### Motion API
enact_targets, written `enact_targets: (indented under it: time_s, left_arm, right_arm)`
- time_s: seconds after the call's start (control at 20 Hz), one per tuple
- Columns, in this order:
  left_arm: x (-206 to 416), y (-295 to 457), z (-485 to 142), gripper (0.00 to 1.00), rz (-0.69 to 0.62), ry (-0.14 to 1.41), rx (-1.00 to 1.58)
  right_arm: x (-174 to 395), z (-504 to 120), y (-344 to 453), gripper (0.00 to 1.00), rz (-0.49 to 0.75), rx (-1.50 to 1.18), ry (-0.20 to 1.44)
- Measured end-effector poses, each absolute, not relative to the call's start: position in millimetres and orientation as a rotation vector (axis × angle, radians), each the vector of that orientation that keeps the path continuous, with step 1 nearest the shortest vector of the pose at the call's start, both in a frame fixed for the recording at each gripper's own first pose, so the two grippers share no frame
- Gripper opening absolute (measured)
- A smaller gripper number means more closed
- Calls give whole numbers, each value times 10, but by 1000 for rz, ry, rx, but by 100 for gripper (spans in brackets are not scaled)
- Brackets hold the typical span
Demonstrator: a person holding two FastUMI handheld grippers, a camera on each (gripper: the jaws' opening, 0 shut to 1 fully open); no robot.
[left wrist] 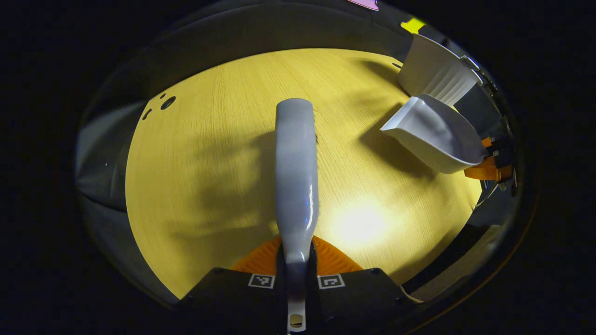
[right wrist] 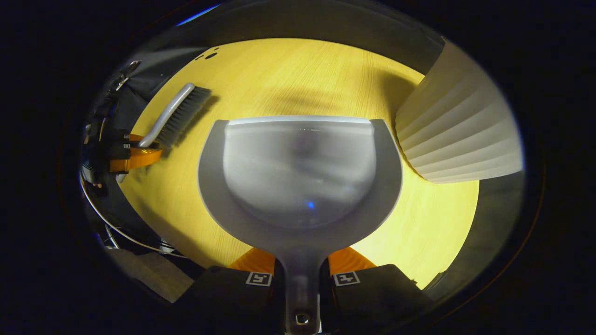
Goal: Pick up the small broom and dustpan from the desktop, sweep the trash into the dustpan with the broom, and then empty the trash into the garbage bin.
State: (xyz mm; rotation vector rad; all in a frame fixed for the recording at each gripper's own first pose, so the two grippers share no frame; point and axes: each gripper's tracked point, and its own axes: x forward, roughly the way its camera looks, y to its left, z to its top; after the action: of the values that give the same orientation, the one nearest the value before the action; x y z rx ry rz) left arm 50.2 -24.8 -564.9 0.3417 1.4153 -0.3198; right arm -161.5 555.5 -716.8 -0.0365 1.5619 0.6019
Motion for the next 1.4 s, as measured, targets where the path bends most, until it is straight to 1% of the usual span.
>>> enact_targets:
  time_s: [0.25,0.65,0.7,0.75,0.8,0.9,0.95,1.0,1.05,1.2,1.4]
  left_arm:
    - [504,-259,-5656,19,-309,1428,349]
    - [526,-255,-5671,20,-310,1442,371]
    - [529,-253,-5669,20,-310,1440,379]
    - [543,-248,-5660,20,-310,1438,384]
    - [545,-245,-5651,20,-306,1437,389]
    - [566,-246,-5657,21,-295,1430,402]
    - [584,-252,-5647,21,-294,1429,407]
    - [589,-243,-5631,22,-297,1428,411]
    - [590,-237,-5617,22,-299,1431,410]
    - [566,-224,-5589,23,-290,1436,407]
    - [574,-198,-5538,26,-285,1433,419]
  right_arm:
    - [-1735,-7283,5684,33,580,-8,1589]
    - [-1750,-7292,5715,36,559,13,1590]
    - [-1775,-7301,5729,30,557,24,1584]
    - [-1792,-7317,5750,38,558,33,1582]
    - [-1783,-7269,5775,40,555,53,1577]
    - [-1763,-7213,5794,62,554,90,1580]
    - [-1751,-7185,5804,46,555,100,1580]
    - [-1749,-7163,5795,62,554,106,1575]
    - [-1747,-7133,5804,62,559,115,1571]
    - [-1753,-7050,5782,72,565,130,1555]
    - [-1724,-6958,5720,75,564,140,1530]
